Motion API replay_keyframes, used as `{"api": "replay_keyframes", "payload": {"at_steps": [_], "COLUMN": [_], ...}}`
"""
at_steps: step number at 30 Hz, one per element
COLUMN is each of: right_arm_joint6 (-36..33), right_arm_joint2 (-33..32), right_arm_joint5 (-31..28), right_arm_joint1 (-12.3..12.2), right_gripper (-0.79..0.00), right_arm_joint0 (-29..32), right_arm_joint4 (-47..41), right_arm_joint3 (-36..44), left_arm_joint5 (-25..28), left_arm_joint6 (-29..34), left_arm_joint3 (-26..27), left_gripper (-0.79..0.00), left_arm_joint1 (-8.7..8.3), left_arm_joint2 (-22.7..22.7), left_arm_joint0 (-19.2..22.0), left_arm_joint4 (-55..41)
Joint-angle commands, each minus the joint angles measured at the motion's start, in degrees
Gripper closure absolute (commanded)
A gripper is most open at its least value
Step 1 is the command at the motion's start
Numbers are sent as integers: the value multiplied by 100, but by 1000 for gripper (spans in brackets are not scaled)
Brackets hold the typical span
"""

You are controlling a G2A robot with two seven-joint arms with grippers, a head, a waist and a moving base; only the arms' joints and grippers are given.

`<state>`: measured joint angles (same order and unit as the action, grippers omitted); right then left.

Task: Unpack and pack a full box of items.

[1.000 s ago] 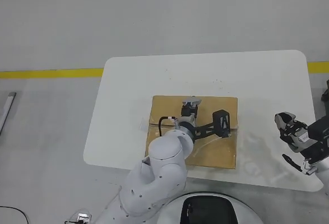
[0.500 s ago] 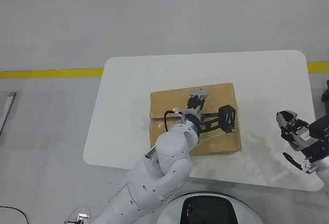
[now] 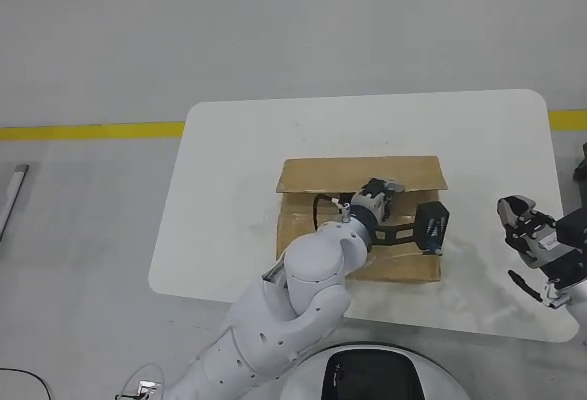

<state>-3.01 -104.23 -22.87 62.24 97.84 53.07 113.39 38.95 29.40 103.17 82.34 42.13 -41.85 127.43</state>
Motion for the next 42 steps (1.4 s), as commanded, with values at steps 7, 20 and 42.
{"api": "replay_keyframes", "payload": {"at_steps": [7,20,42], "right_arm_joint6": [-109,-42,-41], "right_arm_joint2": [171,103,76], "right_arm_joint5": [-78,42,36], "right_arm_joint1": [18,39,76], "right_gripper": [0,0,0], "right_arm_joint0": [-4,-19,101], "right_arm_joint4": [-95,-86,-99], "right_arm_joint3": [-110,-46,10], "left_arm_joint5": [47,-346,-1129], "left_arm_joint6": [132,-239,-335], "left_arm_joint3": [25,-763,-3317], "left_gripper": [-785,-785,-785], "left_arm_joint1": [79,283,934], "left_arm_joint2": [156,103,-424], "left_arm_joint0": [70,995,2237], "left_arm_joint4": [-190,313,453]}}
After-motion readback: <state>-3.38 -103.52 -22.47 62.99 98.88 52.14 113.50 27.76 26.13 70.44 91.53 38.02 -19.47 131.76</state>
